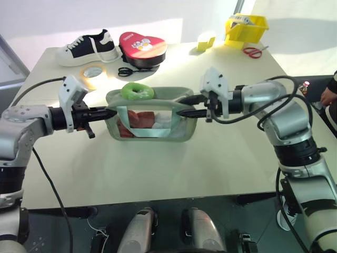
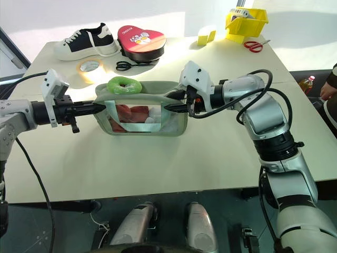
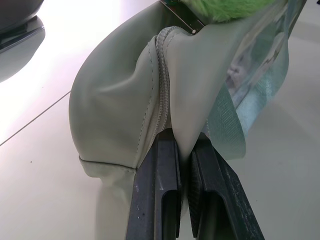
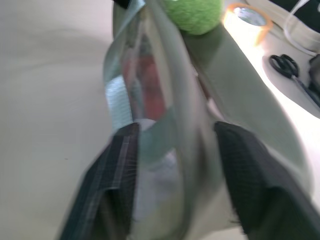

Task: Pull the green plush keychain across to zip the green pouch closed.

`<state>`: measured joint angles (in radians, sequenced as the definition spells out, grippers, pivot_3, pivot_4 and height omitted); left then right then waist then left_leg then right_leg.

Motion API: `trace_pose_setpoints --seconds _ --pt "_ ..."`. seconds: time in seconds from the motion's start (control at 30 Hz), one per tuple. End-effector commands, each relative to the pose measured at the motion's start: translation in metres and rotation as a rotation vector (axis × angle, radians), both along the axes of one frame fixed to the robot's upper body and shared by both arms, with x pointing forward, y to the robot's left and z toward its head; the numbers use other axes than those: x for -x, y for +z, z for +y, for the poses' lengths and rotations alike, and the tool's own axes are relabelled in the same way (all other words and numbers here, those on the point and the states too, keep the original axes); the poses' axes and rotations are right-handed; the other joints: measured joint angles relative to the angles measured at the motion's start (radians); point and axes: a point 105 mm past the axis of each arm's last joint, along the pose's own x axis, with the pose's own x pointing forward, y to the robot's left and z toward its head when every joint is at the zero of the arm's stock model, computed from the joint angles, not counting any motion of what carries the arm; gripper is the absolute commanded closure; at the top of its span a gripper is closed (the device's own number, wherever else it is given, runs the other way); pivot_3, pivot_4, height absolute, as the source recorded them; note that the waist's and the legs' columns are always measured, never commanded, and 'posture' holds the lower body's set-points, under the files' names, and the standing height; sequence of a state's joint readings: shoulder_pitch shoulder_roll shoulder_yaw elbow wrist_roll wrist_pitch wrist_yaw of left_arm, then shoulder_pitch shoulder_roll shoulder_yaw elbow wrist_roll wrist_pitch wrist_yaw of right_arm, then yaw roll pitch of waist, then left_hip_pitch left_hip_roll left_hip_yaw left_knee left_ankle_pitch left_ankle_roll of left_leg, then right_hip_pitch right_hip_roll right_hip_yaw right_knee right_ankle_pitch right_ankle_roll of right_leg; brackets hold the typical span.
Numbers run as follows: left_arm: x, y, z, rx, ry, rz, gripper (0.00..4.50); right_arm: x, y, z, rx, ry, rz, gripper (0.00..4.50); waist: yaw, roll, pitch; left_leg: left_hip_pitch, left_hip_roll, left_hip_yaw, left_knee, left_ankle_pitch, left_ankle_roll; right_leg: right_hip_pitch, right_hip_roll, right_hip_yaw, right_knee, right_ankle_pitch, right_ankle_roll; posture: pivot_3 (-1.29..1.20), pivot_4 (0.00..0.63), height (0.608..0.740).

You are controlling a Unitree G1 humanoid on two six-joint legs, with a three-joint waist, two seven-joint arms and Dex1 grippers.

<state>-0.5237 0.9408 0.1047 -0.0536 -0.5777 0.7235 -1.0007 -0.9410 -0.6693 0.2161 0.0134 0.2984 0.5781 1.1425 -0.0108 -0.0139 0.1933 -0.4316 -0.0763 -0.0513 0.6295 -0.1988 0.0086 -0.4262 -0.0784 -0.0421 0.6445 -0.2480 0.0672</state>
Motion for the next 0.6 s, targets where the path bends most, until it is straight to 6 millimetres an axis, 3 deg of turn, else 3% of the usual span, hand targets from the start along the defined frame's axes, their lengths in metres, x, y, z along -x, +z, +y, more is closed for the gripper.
trace_pose_setpoints --seconds 0.03,0.13,0.2,0.37,0.5,0.6 --pt "0.002 0.013 -0.002 -0.015 -0.013 -0.062 4.5 0.008 0.051 0.001 -0.086 0.07 -0.076 1.34 0.0 0.0 0.0 0.0 0.0 0.0 0.0 0.0 0.0 0.0 0.0 0.0 0.0 0.0 0.0 0.0 0.15 0.74" --pt "0.002 0.014 -0.003 -0.011 -0.021 -0.063 4.5 0.001 0.077 0.024 -0.228 0.084 -0.075 1.34 -0.004 0.0 0.0 0.0 0.0 0.0 -0.001 0.0 0.0 -0.001 0.0 0.0 0.001 0.002 0.003 0.0 0.15 0.74" --pt "0.002 0.014 -0.004 -0.009 -0.025 -0.065 4.5 -0.008 0.083 0.036 -0.278 0.064 -0.073 1.34 -0.005 0.0 0.0 0.0 0.001 0.0 -0.002 0.0 0.0 -0.001 0.001 0.0 0.001 0.002 0.003 0.0 0.15 0.74" --pt "0.0 0.016 -0.005 -0.006 -0.027 -0.073 4.5 -0.005 0.063 0.092 -0.288 0.161 -0.057 1.34 -0.004 0.0 0.0 0.0 0.0 0.0 -0.002 0.0 0.0 -0.001 0.001 0.0 0.002 0.002 0.003 0.0 0.15 0.74" --pt "0.002 0.015 -0.006 -0.009 -0.028 -0.071 4.5 0.001 0.045 0.113 -0.268 0.206 -0.02 1.34 0.0 0.0 0.0 0.0 0.0 0.0 -0.002 0.0 0.0 -0.002 0.001 0.0 0.003 0.002 0.004 0.0 0.15 0.74" --pt "0.002 0.015 -0.007 -0.01 -0.028 -0.068 4.5 0.003 0.034 0.116 -0.233 0.226 0.003 1.34 -0.001 0.0 0.0 0.0 -0.001 0.0 -0.002 0.0 -0.001 -0.001 0.001 0.0 0.003 0.002 0.004 0.0 0.15 0.74"
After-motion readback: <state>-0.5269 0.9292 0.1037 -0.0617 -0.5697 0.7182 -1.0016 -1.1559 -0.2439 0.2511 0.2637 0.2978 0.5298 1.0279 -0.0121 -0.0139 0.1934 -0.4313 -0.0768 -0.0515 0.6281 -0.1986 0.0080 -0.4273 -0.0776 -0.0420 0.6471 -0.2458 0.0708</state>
